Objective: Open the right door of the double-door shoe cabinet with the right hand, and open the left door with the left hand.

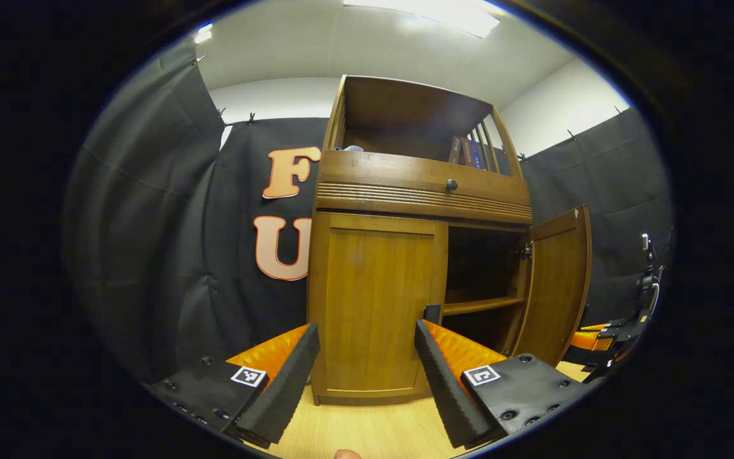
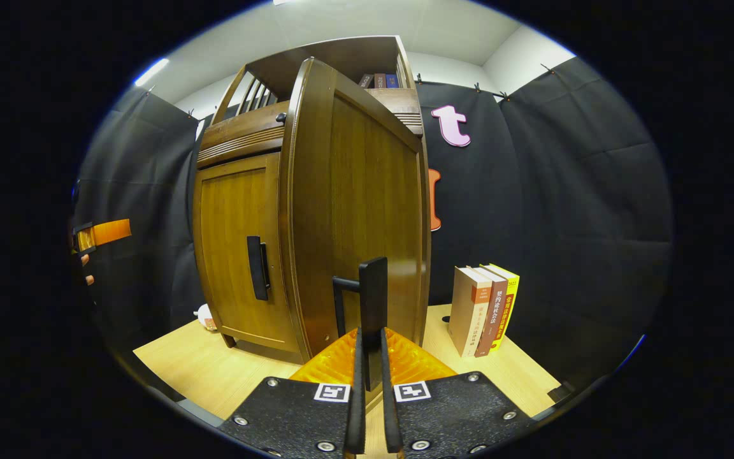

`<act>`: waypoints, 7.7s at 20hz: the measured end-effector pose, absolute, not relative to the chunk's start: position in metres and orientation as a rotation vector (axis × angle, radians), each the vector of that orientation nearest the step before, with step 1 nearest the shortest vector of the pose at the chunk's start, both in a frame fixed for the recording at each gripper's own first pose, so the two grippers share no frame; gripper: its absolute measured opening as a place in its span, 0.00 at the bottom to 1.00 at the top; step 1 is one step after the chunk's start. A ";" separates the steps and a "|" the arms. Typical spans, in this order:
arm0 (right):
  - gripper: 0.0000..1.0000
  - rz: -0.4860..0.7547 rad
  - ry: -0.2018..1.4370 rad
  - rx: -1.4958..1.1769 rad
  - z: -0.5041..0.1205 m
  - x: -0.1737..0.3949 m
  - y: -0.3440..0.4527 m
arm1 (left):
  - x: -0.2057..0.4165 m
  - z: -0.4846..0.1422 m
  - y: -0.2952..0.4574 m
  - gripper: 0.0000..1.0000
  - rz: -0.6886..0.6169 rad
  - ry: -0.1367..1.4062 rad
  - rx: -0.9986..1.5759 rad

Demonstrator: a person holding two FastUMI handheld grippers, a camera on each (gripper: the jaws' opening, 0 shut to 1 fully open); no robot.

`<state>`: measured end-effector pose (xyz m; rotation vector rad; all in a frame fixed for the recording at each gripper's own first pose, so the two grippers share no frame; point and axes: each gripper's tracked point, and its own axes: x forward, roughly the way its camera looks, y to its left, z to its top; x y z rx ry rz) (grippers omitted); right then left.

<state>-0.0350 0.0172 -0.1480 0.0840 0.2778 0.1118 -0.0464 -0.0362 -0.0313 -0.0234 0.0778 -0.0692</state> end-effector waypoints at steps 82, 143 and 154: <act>0.92 -0.228 0.067 -0.024 -0.064 -0.101 -0.181 | 0.108 -0.177 -0.167 0.27 -0.193 0.271 -0.013; 0.90 0.052 0.092 0.016 -0.051 -0.054 0.004 | -0.087 -0.096 0.136 0.18 -0.018 0.268 -0.036; 0.94 0.065 0.093 0.024 -0.029 -0.054 0.000 | -0.127 0.004 0.094 0.56 0.117 0.098 0.059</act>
